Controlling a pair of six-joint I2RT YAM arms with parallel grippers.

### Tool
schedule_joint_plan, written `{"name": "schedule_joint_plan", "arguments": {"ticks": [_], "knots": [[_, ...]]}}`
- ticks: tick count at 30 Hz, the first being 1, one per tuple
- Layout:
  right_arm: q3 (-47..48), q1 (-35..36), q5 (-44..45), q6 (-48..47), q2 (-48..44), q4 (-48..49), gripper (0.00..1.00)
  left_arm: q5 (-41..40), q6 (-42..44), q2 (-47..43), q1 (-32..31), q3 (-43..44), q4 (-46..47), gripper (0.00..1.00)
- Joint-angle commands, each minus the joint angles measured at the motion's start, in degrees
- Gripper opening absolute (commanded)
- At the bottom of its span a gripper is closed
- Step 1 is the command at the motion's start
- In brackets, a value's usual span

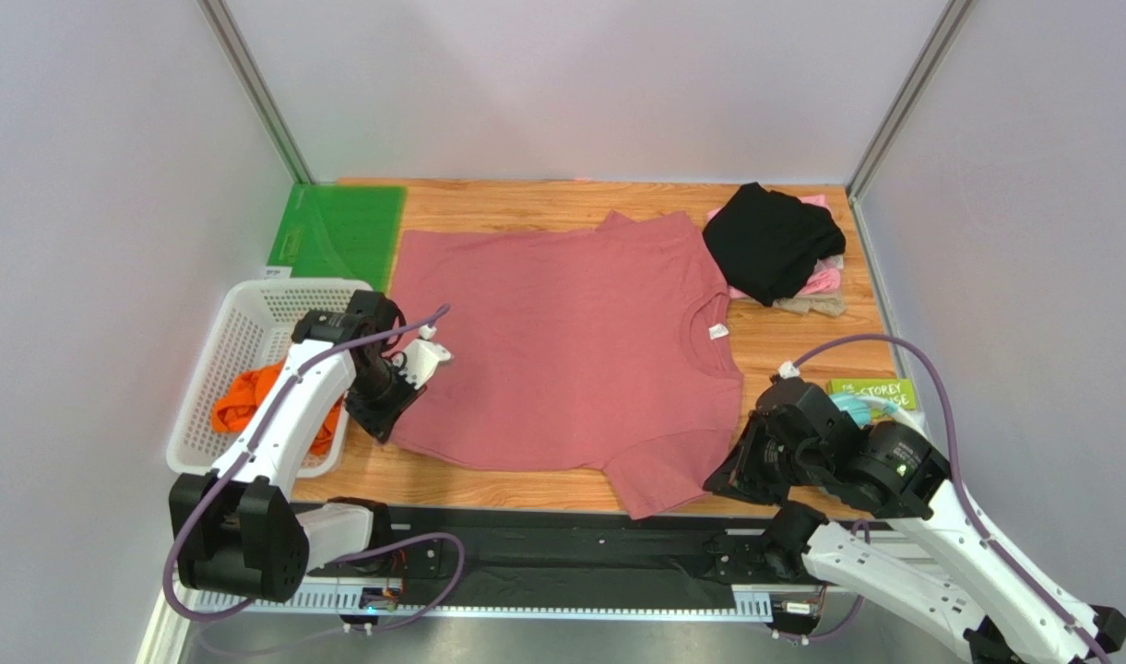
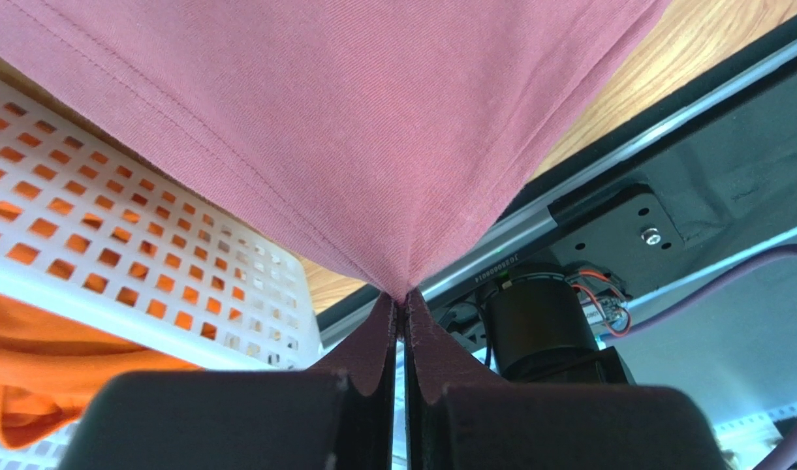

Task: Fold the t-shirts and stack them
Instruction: Grap the side of the flattened tshirt closest away from the robot with both arms, then fold the flattened tshirt in 1/3 of the way

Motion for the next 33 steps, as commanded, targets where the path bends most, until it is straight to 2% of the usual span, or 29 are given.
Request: {"name": "schedule_joint_plan", "arguments": {"ticks": [1,7,11,17,23,28,33], "knots": [[8.5,0.3,8.2,-2.1,5.3,-10.3,0.00,2.5,0.1,3.0,-0.3,1.6,0.7,0.00],[18.5,-1.0,20.3,-8.1,15.6,-3.1,0.00,0.8,0.1,13.3,-0.2,11.8,5.0,0.00],[18.4,-7.9,18.7,-12.9,18.5,2.8,0.00,-0.6,-0.2,21.4,0.1,24.0,4.9,0.00],[16.2,-21.9,13.7,-20.8,21.2,12.5,0.00,-3.4,0.1,32.2,0.9,34.4,4.6,0.00],[16.8,-30.6,9.3,-24.5,27.8,22.0,0.00,-5.6,0.3,38.9,1.1,36.8,6.1,0.00],[19.4,-32.3,6.5,-25.9,39.7,31.0,0.00,-7.6,0.6,41.3,1.4,37.0,7.9,0.00],[29.6,-32.7,4.1,-28.3,52.2,34.7,0.00,-9.1,0.3,44.4,2.0,38.9,8.3,0.00]]}}
